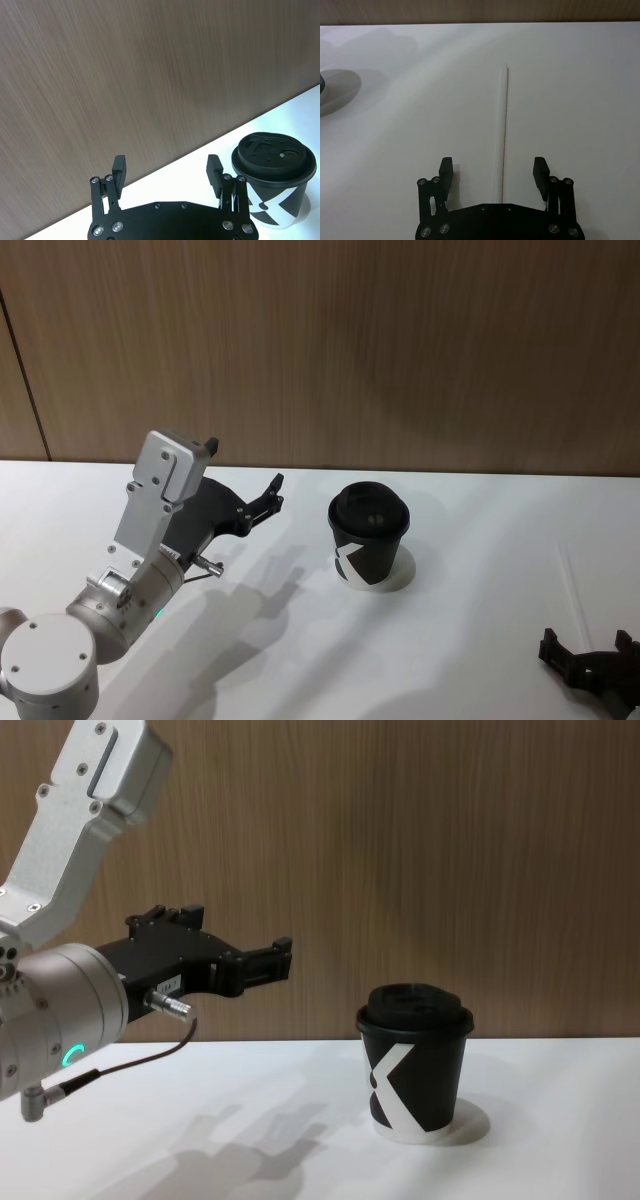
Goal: Pick up the straw with one hand, pass it to the other hand, and insert it into the cup.
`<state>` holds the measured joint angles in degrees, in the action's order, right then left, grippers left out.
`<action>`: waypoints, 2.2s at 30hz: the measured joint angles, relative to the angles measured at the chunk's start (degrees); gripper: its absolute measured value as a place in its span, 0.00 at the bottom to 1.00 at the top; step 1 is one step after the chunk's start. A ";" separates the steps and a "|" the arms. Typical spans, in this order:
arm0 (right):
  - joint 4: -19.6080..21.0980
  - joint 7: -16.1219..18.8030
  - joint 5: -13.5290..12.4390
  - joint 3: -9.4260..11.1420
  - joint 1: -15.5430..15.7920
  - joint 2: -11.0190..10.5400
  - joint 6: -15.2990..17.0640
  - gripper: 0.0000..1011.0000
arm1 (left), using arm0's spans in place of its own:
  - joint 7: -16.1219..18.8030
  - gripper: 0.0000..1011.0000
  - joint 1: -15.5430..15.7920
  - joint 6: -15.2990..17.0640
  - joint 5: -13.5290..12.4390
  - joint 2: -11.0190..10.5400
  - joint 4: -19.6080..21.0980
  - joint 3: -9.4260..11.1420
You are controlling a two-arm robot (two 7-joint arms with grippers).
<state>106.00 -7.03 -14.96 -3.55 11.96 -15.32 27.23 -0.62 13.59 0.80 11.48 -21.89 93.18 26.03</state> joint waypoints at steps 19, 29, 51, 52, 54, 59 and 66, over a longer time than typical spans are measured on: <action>-0.65 0.44 -0.34 1.00 0.15 1.64 -0.48 0.95 | 0.00 1.00 0.00 0.00 0.00 0.00 0.00 0.00; -0.82 0.57 -0.36 1.25 0.20 1.93 -0.51 0.80 | 0.00 1.00 0.00 0.00 0.00 0.00 0.00 0.00; -0.94 0.78 -0.46 1.33 0.27 2.15 -0.53 0.65 | 0.00 1.00 0.00 0.00 0.00 0.00 0.00 0.00; -0.94 0.78 -0.46 1.32 0.28 2.16 -0.53 0.65 | 0.00 1.00 0.00 0.00 0.00 0.00 0.00 0.00; -0.95 0.78 -0.46 1.32 0.28 2.17 -0.53 0.64 | 0.00 1.00 0.00 0.00 0.00 0.00 0.00 0.00; -0.96 0.80 -0.46 1.32 0.30 2.19 -0.53 0.61 | 0.00 1.00 0.00 0.00 0.00 0.00 0.00 0.00; -0.99 0.81 -0.46 1.32 0.33 2.20 -0.54 0.56 | 0.00 1.00 0.00 0.00 0.00 0.00 0.00 0.00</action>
<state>105.02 -6.22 -15.42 -2.23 12.29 -13.12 26.70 -0.62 13.59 0.80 11.48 -21.90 93.18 26.03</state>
